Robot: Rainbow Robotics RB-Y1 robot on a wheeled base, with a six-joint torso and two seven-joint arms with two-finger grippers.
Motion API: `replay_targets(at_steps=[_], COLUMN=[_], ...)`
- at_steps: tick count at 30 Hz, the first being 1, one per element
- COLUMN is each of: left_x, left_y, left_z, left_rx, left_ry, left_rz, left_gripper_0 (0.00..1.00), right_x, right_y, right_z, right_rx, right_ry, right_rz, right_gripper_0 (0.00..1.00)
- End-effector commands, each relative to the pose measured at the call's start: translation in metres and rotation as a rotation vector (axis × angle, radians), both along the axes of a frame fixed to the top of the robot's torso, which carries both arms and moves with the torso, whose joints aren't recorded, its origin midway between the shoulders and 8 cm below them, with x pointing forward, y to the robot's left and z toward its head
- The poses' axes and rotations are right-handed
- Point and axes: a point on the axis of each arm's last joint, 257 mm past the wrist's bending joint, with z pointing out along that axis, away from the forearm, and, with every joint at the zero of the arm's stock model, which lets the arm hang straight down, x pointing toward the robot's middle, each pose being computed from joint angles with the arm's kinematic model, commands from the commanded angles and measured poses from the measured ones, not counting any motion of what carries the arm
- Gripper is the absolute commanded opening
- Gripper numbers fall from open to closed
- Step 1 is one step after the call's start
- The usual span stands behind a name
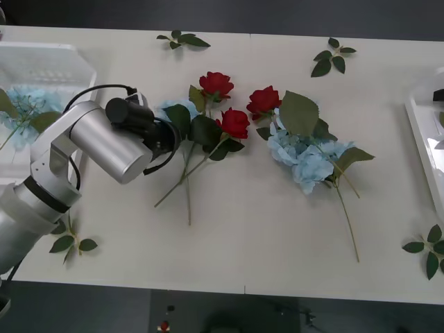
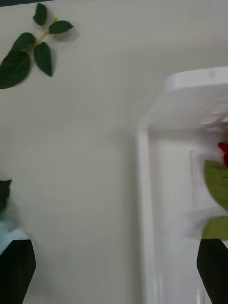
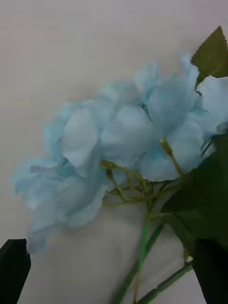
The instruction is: Put the red flowers into the right box and the blue flowers into the left box
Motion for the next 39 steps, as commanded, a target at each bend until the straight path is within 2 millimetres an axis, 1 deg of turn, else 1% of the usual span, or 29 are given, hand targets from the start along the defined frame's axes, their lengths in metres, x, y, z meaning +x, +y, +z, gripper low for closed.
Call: replay_targets(at_steps=[1,4,6,8,10,11,12,14,15,16,19,21,25,27,29,34,36,39], left_x=[0.005,0.01,0.014,0.024,0.036,0.039,0.046,0.049,0.052,0.052,0.059,0.062,0.065,0.064,0.06,0.049,0.048,0.051], left_y=[0.009,0.014,0.019,0.026,0.039,0.043,0.048,0.051,0.049,0.049,0.041,0.035,0.027,0.019,0.013,0.014,0.012,0.003], left_z=[0.011,0.015,0.014,0.014,0.012,0.012,0.009,0.006,0.004,0.004,0.009,0.013,0.021,0.026,0.03,0.034,0.035,0.035], left_rx=[-0.083,-0.152,-0.197,-0.246,-0.321,-0.334,-0.372,-0.38,-0.393,-0.394,-0.41,-0.421,-0.431,-0.439,-0.432,-0.391,-0.381,-0.38], left_ry=[-0.009,0.0,0.016,0.013,0.006,0.003,-0.002,0.001,0.013,0.014,0.012,0.01,0.004,0.005,0.016,0.047,0.062,0.068], left_rz=[0.076,0.136,0.162,0.175,0.196,0.202,0.215,0.216,0.222,0.224,0.229,0.226,0.218,0.203,0.189,0.181,0.186,0.191], left_gripper_0=[1.0,1.0,1.0,1.0,1.0,1.0,1.0,0.99,1.0,0.99,0.99,0.99,1.0,0.99,1.0,1.0,0.99,0.98], right_x=[-0.002,-0.01,-0.016,-0.024,-0.037,-0.041,-0.05,-0.06,-0.07,-0.072,-0.098,-0.112,-0.131,-0.14,-0.144,-0.147,-0.145,-0.141], right_y=[0.026,0.04,0.047,0.056,0.062,0.062,0.064,0.065,0.065,0.065,0.061,0.059,0.059,0.063,0.068,0.081,0.093,0.107], right_z=[0.02,0.015,0.012,0.007,0.001,-0.001,-0.006,-0.011,-0.017,-0.018,-0.035,-0.044,-0.064,-0.076,-0.084,-0.104,-0.114,-0.127], right_rx=[0.061,0.045,0.027,0.006,-0.017,-0.03,-0.05,-0.072,-0.09,-0.095,-0.14,-0.165,-0.212,-0.217,-0.236,-0.281,-0.272,-0.262], right_ry=[0.007,0.013,0.011,0.01,0.006,0.006,0.005,0.004,0.004,0.006,0.023,0.034,0.04,0.042,0.037,0.027,0.022,0.022], right_rz=[-0.005,0.013,0.024,0.042,0.062,0.069,0.083,0.097,0.105,0.108,0.123,0.13,0.153,0.163,0.177,0.194,0.201,0.208], right_gripper_0=[1.0,1.0,1.0,1.0,1.0,1.0,1.0,1.0,1.0,1.0,1.0,1.0,1.0,1.0,1.0,1.0,1.0,1.0])
